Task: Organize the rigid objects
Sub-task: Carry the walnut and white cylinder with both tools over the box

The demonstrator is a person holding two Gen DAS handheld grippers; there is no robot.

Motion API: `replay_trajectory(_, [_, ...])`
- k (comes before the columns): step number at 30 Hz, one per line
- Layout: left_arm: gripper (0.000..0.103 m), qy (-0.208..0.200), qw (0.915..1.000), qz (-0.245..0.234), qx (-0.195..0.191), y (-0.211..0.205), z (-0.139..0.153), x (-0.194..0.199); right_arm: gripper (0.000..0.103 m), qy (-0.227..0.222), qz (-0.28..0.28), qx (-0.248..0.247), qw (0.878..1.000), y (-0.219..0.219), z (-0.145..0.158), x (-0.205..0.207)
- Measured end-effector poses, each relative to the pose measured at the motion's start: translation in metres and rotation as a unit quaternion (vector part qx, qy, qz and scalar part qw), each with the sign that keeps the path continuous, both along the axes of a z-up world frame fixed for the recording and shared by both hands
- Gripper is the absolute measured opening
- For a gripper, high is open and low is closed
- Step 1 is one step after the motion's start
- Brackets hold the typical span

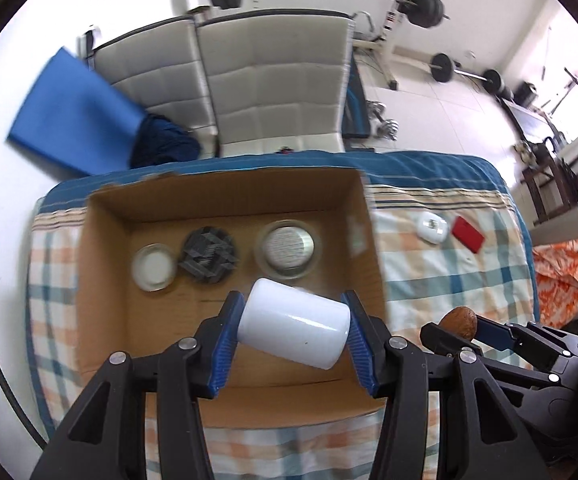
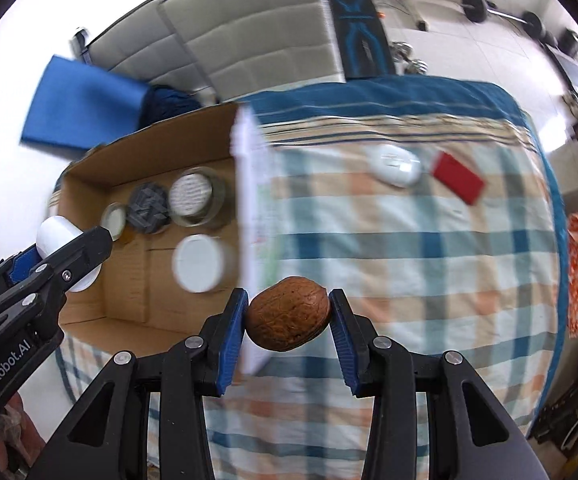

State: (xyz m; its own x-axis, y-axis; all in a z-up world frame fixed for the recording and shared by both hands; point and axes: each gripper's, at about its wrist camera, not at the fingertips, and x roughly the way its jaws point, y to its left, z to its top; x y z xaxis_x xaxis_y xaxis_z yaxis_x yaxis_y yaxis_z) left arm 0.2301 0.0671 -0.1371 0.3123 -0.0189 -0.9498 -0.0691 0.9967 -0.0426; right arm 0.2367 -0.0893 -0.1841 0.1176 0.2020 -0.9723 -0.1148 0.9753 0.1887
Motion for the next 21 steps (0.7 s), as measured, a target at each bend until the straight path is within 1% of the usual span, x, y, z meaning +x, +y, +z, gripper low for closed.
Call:
replay_trajectory(4, [0.047, 0.003, 0.9998, 0.020, -0.001, 0.040, 0.003, -0.010, 0.044, 0.000, 0.024, 0.001, 1.000, 0.045, -0.001, -0.008])
replay_trajectory(7, [0.047, 0.020, 0.9989, 0.039, -0.017, 0.068, -0.009, -0.015, 0.044, 0.010, 0.036, 0.007, 0.999, 0.074, -0.014, -0.012])
replay_trajectory(10, [0.047, 0.049, 0.9965, 0.056, -0.039, 0.092, -0.032, -0.020, 0.044, 0.029, 0.041, 0.014, 0.999, 0.098, -0.037, -0.015])
replay_trajectory(12, [0.047, 0.075, 0.9933, 0.065, -0.058, 0.105, -0.055, -0.022, 0.044, 0.048, 0.041, 0.014, 0.998, 0.113, -0.059, -0.015])
replay_trajectory(15, [0.047, 0.117, 0.9867, 0.081, -0.079, 0.119, -0.093, -0.024, 0.044, 0.071, 0.033, 0.017, 0.997, 0.126, -0.086, -0.015])
replay_trajectory(17, [0.047, 0.140, 0.9826, 0.087, -0.086, 0.127, -0.117, -0.024, 0.044, 0.082, 0.029, 0.014, 0.996, 0.134, -0.103, -0.015])
replay_trajectory(21, [0.047, 0.161, 0.9779, 0.094, -0.095, 0.134, -0.144, -0.023, 0.044, 0.095, 0.027, 0.008, 0.995, 0.144, -0.127, -0.015])
